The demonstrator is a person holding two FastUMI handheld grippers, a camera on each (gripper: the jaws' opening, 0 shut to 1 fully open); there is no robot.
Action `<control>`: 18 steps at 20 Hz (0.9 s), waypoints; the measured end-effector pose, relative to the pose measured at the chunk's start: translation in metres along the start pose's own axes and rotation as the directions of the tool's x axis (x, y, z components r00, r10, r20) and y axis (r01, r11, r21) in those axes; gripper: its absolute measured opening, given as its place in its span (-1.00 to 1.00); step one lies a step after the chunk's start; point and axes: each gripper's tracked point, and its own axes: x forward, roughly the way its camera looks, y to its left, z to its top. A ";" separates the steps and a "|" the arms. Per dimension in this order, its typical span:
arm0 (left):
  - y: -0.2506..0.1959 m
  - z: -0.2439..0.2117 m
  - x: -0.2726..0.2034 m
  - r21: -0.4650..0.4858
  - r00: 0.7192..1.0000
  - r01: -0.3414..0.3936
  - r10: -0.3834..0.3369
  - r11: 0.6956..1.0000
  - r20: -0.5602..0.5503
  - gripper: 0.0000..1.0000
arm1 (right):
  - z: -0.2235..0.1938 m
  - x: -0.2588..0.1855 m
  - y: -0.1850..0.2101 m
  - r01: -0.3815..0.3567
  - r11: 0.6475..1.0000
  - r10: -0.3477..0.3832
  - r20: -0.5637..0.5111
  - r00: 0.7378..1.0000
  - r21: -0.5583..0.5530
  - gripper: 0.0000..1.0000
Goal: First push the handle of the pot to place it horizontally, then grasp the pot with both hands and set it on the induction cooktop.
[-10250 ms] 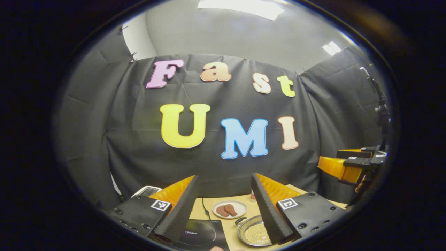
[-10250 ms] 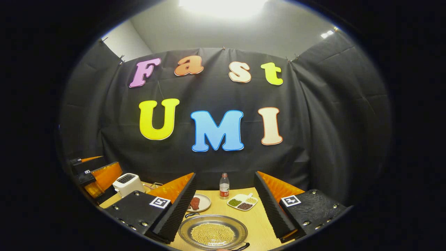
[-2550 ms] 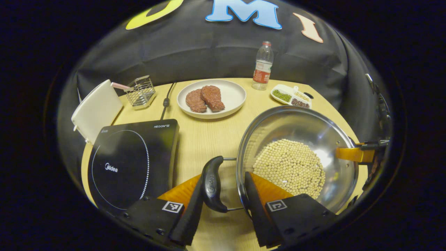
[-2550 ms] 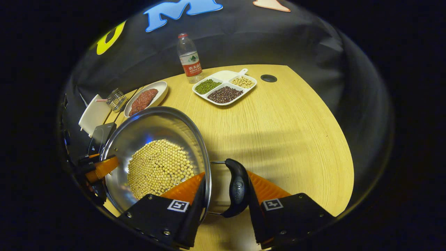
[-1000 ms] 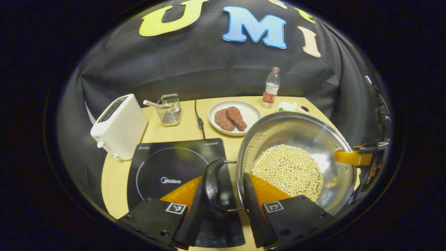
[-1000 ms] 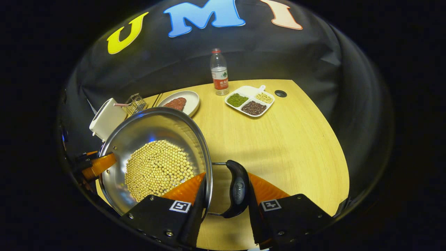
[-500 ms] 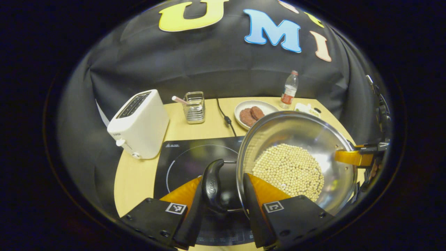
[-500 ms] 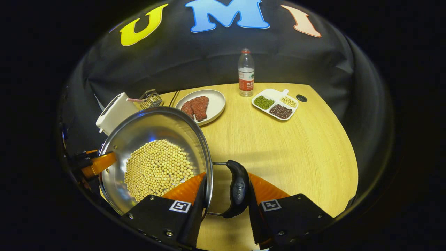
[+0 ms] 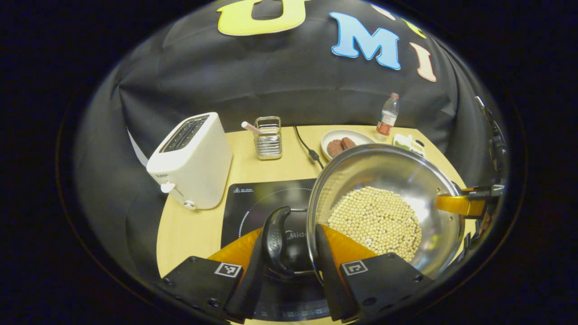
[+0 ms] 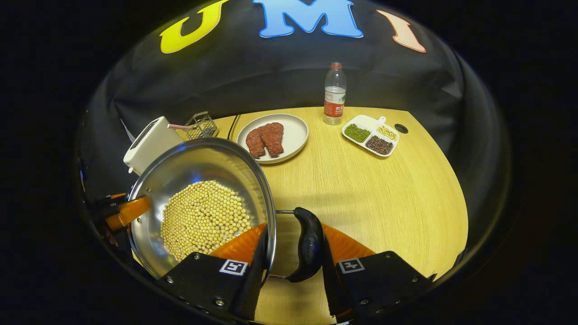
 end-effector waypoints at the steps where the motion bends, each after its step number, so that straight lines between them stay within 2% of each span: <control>1: 0.001 -0.001 0.001 -0.003 1.000 -0.002 0.002 1.000 0.000 0.32 | 0.001 0.002 0.005 0.000 1.000 0.000 -0.002 1.000 -0.002 0.17; 13: -0.002 0.003 0.012 -0.029 1.000 -0.011 0.011 1.000 -0.020 0.32 | -0.003 0.033 0.079 0.000 1.000 0.000 -0.029 1.000 -0.008 0.17; 15: -0.005 -0.001 0.016 -0.035 1.000 -0.015 0.014 0.999 -0.025 0.39 | -0.005 0.039 0.092 -0.003 1.000 0.003 -0.033 0.999 -0.012 0.17; 16: -0.005 0.000 0.017 -0.035 0.999 -0.018 0.017 0.999 -0.027 0.32 | -0.006 0.041 0.098 -0.007 1.000 0.007 -0.040 0.999 -0.012 0.17; 18: -0.007 0.004 0.019 -0.034 0.999 -0.024 0.023 0.999 -0.027 0.32 | -0.009 0.045 0.108 -0.008 1.000 0.007 -0.045 0.999 -0.014 0.17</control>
